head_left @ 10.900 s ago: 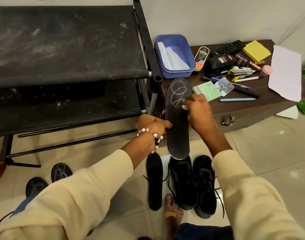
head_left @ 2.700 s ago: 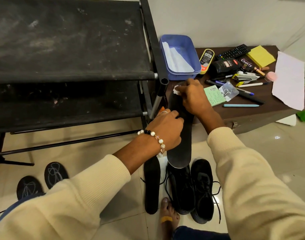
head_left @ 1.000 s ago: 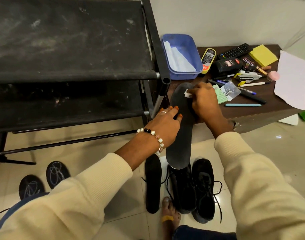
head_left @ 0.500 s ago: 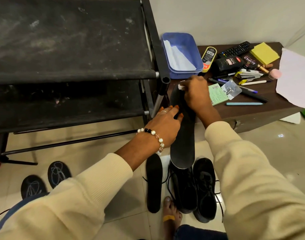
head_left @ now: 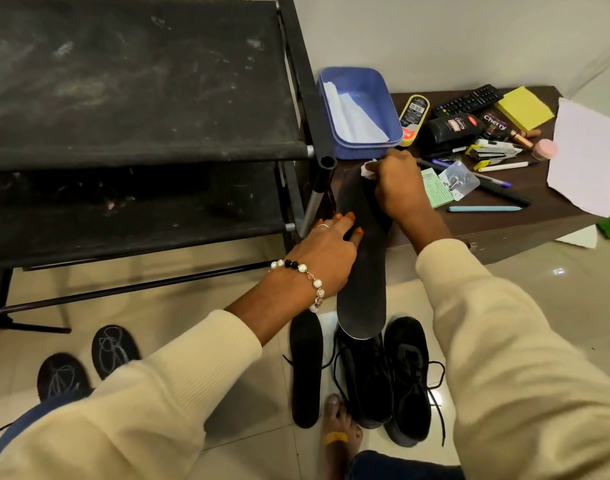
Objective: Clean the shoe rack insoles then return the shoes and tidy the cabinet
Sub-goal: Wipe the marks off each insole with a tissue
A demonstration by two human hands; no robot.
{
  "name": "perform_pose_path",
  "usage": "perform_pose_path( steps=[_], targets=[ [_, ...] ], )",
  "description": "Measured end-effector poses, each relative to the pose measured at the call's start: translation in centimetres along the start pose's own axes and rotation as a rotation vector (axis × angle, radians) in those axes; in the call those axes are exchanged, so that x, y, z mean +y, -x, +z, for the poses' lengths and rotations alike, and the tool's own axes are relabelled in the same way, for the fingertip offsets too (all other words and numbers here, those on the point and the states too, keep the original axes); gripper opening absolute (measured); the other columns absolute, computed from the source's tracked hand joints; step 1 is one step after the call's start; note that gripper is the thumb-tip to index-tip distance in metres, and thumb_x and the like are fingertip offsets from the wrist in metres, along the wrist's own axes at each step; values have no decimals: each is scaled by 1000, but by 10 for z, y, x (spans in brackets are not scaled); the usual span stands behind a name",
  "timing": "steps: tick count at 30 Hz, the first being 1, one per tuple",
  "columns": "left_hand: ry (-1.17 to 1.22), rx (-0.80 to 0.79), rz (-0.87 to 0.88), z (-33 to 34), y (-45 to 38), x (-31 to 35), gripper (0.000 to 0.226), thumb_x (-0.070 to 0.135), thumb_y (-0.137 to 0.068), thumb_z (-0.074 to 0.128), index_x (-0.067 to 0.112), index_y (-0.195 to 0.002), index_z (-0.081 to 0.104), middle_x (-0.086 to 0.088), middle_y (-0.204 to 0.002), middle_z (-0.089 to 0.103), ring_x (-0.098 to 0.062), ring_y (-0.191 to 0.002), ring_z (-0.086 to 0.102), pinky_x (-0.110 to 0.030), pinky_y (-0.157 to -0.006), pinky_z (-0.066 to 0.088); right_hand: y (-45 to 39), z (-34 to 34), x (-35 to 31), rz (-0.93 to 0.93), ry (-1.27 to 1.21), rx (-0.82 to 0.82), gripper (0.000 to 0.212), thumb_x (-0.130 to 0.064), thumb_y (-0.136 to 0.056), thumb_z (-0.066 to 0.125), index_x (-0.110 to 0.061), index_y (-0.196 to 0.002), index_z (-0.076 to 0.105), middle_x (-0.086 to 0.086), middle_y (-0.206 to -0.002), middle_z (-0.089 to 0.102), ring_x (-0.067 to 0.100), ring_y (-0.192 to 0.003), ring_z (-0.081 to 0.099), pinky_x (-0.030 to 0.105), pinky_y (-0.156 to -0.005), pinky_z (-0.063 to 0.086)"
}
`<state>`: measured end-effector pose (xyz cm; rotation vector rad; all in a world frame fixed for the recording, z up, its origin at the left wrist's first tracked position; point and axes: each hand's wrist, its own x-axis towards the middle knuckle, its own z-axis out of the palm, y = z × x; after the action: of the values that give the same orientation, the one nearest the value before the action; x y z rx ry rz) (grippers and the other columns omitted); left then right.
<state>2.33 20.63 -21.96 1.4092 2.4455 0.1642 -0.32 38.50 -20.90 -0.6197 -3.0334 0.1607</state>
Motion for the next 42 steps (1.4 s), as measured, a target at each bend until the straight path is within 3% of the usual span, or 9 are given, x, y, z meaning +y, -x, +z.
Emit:
perform_pose_path(
  steps=[4,7,10,17,27,32,35,39,42],
  targets=[
    [32,12,5,-2,2,0,75,7,-91,56,11,-153,15,-11,-159,7,-35,-143,14,-39,-117,20,24,4,-6,24,-22,14,33,-4,-86,55,-3,-118,64,19,-121,58,35,-113,51,37,-95,41],
    [64,34,8,-4,3,1,73,6,-90,56,12,-153,20,-12,-154,17,-35,-135,26,-37,-112,29,37,4,-18,-127,-86,-13,35,-3,-85,58,-6,-119,65,16,-123,58,33,-115,49,32,-94,38],
    [79,21,-1,-5,4,1,72,4,-91,53,13,-153,17,-10,-156,13,-34,-138,22,-37,-113,26,27,-1,-15,-251,-80,-23,34,-5,-88,57,-8,-121,65,13,-127,57,30,-117,48,29,-94,35],
    [9,-35,-5,-4,3,-1,79,4,-90,56,13,-154,9,-9,-161,0,-34,-145,9,-38,-118,16,-5,-7,16,-33,5,-88,37,-4,-90,56,-4,-127,57,17,-127,54,33,-120,46,35,-100,40],
    [129,-58,-55,-7,4,1,72,3,-95,49,15,-154,9,-7,-161,0,-31,-147,3,-37,-119,13,59,-4,15,-1,-31,-94,35,-9,-90,55,-12,-125,62,17,-124,56,35,-113,50,33,-94,37],
    [33,-47,-33,-6,5,4,80,2,-91,56,12,-154,8,-8,-161,-2,-32,-148,4,-38,-119,13,103,-10,4,-45,-146,-115,30,-7,-89,58,-11,-118,66,14,-119,60,30,-110,54,30,-93,38],
    [32,-64,-42,-4,5,4,80,2,-91,56,12,-154,8,-8,-162,-3,-30,-148,2,-38,-120,11,121,-21,6,216,-527,-97,25,-9,-87,65,-15,-110,71,6,-111,68,21,-103,60,28,-92,45],
    [130,-9,-71,-1,3,5,72,4,-92,53,11,-153,16,-7,-161,4,-27,-148,5,-34,-119,12,136,-37,11,954,-1321,51,9,-12,-87,63,-21,-88,62,5,-96,65,21,-85,64,38,-66,58],
    [338,91,-116,1,1,7,62,3,-93,53,8,-149,28,-5,-160,15,-21,-146,15,-15,-111,9,143,-33,5,1070,-1410,-108,9,-14,-90,60,-20,-85,54,9,-87,63,24,-79,64,41,-61,57]
  ],
)
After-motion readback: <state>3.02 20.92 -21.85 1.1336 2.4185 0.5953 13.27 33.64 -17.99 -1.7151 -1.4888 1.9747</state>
